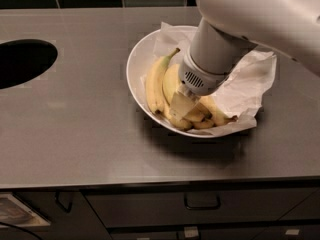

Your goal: Pick banana from white bowl

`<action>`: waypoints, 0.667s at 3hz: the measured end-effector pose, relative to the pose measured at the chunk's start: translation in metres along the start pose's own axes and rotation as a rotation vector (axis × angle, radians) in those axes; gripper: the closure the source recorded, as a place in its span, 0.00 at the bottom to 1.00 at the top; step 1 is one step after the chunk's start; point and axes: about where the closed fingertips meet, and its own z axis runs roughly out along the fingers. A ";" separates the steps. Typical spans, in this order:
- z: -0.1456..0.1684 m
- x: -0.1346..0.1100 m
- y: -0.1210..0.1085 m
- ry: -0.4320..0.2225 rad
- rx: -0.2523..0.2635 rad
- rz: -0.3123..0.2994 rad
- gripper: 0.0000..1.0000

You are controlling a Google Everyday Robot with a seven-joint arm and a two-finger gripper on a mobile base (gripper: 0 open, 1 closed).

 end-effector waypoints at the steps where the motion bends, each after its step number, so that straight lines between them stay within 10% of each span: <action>1: -0.027 0.007 -0.012 -0.046 0.056 0.006 1.00; 2: -0.061 0.014 -0.021 -0.099 0.120 0.003 1.00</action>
Offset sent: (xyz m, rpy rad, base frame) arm -0.0135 -0.0585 0.0900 0.0172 -0.2423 -0.0498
